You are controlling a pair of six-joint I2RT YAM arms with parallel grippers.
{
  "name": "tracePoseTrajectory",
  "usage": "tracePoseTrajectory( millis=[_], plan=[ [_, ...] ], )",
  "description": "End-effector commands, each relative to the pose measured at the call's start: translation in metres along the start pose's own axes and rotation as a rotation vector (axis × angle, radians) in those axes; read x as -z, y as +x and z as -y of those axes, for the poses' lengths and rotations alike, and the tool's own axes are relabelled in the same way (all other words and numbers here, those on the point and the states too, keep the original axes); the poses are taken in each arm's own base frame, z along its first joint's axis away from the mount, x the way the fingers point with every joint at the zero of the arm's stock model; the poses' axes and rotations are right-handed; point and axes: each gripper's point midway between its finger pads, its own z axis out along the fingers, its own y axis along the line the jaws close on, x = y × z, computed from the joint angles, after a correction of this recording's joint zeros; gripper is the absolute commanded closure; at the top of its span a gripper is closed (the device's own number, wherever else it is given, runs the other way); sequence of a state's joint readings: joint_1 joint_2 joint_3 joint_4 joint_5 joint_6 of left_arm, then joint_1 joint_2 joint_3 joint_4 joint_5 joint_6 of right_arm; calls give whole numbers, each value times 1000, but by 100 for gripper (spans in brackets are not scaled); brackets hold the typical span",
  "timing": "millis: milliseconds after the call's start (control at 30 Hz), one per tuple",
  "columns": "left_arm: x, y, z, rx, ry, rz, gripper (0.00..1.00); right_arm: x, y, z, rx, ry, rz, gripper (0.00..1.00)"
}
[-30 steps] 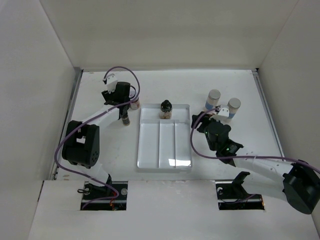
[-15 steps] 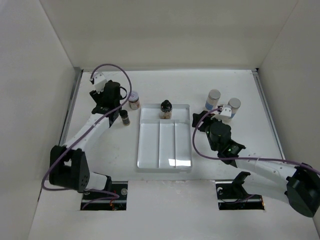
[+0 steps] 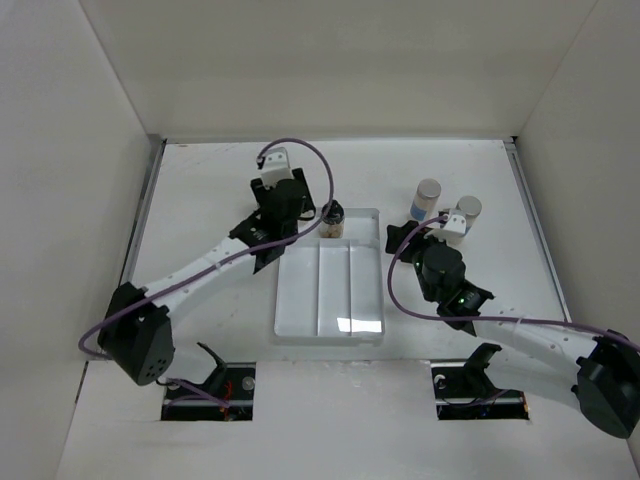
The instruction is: Organize the condiment bottles
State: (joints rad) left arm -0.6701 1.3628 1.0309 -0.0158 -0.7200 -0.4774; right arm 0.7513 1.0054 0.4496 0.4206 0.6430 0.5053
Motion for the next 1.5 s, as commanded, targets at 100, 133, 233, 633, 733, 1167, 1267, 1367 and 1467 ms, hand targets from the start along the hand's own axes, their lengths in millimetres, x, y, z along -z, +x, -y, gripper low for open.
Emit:
tracePoseTrajectory(
  millis=[100, 133, 233, 633, 733, 1167, 1267, 1367, 1467],
  plan=[
    [-13, -1, 46, 43, 65, 61, 59, -1, -20, -8, -52, -25, 58, 29],
    [-14, 6, 48, 29, 62, 53, 59, -1, -20, -8, -51, -24, 57, 29],
    [-23, 25, 48, 6, 47, 39, 59, -1, -18, -8, -47, -25, 53, 29],
    [-37, 67, 19, -58, -38, 7, 58, -2, -17, -8, -46, -22, 51, 29],
    [-38, 72, 10, -77, -67, 10, 56, -3, -17, -8, -45, -22, 49, 29],
    [-28, 57, 4, -46, -54, 43, 14, -2, -18, -8, -47, -23, 53, 29],
    [-21, 33, 4, -13, -35, 72, 14, -2, -17, -7, -44, -22, 50, 29],
    [-23, 16, -7, -5, -56, 65, 14, -3, -16, -8, -42, -20, 47, 29],
    [-35, 10, -27, 2, -89, 9, 14, -3, -15, -8, -41, -21, 46, 29]
  ],
)
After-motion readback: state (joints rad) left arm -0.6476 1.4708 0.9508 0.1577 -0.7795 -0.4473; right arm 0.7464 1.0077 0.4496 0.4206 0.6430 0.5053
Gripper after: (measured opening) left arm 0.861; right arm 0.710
